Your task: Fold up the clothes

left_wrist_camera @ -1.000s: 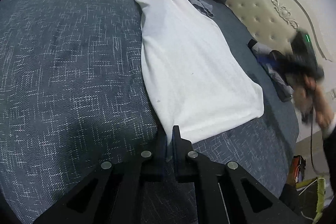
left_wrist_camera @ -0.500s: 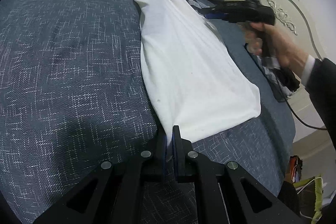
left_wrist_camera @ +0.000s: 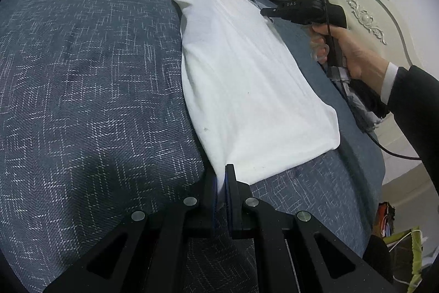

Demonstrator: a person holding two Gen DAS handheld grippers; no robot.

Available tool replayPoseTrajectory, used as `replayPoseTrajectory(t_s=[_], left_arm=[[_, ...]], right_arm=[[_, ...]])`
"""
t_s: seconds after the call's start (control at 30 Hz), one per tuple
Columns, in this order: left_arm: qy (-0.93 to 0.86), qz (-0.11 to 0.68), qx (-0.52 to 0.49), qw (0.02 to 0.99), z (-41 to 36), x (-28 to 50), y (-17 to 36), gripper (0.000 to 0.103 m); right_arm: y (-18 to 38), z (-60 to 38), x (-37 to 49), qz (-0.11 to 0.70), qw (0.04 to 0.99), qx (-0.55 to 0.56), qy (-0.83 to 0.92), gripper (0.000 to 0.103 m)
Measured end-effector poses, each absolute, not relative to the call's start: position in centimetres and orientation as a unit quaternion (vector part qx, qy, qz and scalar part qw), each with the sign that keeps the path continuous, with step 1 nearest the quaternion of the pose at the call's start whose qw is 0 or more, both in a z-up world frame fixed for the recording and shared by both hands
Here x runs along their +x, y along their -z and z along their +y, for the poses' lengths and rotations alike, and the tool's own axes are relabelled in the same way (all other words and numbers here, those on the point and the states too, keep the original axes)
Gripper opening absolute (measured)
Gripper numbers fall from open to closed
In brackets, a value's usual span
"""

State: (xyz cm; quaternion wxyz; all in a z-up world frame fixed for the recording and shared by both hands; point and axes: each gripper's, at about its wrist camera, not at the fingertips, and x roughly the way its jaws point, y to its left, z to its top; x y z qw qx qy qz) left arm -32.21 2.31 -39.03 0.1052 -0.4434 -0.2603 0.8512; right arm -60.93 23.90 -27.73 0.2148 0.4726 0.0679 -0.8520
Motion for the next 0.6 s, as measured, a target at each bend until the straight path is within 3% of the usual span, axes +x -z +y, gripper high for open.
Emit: replayPoseTrajectory(t_s=[0.4, 0.47, 0.53, 0.6], left_arm=[[-0.851, -0.260, -0.445, 0.104, 2.5, -31.9, 39.2, 0.005], [-0.851, -0.261, -0.445, 0.104, 2.5, -32.0, 39.1, 0.005], [-0.850, -0.262, -0.444, 0.105, 2.4, -32.1, 39.0, 0.005], [-0.851, -0.261, -0.444, 0.104, 2.3, -32.2, 39.0, 0.005]], right_arm=[[28.6, 26.3, -62.0, -0.025, 0.212, 0.493, 0.843, 0.001], [28.6, 26.8, -62.1, -0.043, 0.213, 0.497, 0.840, 0.005], [28.4, 27.7, -61.8, -0.055, 0.215, 0.499, 0.838, 0.024], [28.3, 28.2, -61.3, -0.049, 0.218, 0.496, 0.839, 0.026]])
